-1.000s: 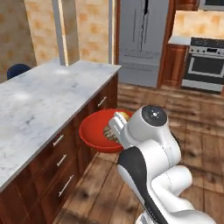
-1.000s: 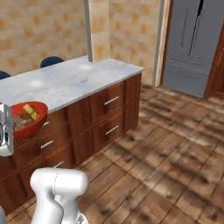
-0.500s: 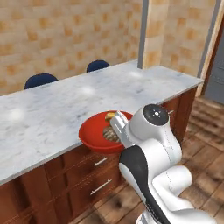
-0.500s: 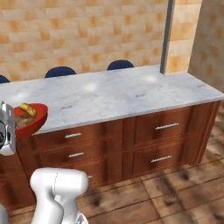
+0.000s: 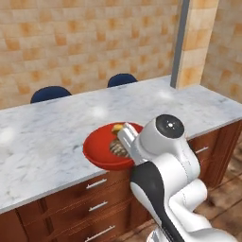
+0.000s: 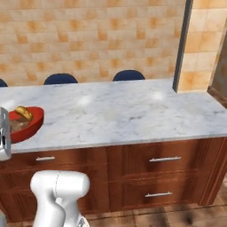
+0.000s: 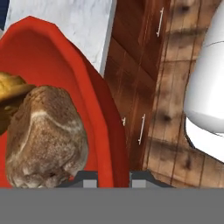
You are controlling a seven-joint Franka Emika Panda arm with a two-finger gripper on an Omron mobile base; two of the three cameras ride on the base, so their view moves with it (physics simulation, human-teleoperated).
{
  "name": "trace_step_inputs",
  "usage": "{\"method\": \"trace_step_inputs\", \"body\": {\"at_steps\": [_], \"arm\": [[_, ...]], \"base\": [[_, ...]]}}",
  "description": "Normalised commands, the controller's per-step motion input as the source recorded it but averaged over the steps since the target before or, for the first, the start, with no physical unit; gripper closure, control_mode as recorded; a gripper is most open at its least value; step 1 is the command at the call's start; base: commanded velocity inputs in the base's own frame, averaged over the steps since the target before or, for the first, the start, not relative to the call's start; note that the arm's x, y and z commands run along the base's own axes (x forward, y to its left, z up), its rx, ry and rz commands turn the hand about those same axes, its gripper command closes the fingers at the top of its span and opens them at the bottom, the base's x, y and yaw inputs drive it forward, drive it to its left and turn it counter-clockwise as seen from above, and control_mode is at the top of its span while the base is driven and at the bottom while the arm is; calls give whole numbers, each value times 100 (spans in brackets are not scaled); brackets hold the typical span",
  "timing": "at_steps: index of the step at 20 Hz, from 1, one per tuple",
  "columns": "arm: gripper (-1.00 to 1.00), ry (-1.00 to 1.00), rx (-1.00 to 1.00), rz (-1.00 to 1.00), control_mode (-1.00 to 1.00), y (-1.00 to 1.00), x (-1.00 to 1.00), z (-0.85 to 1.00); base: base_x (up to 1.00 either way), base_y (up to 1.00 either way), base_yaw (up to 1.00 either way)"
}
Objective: Pick up the heated bread from the toaster oven and place it in the bowl. Then move the bread bowl to the dining counter.
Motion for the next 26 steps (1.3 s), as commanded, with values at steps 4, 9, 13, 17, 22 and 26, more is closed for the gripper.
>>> {"method": "trace_step_inputs", "body": {"at_steps": [4,9,13,17,22,26], "arm": [[100,1,1,6,-100,-3,50,-2],[100,7,5,13,-100,-3,100,-27],[100,12,2,11,-100,5,100,-58],[100,1,0,4,-100,28,100,-48],[100,0,0,0,-100,53,100,-55],[100,0,0,0,-100,70,100,-44]], "base": [[50,-9,6],[0,0,0],[0,0,0],[0,0,0],[0,0,0],[0,0,0]]}}
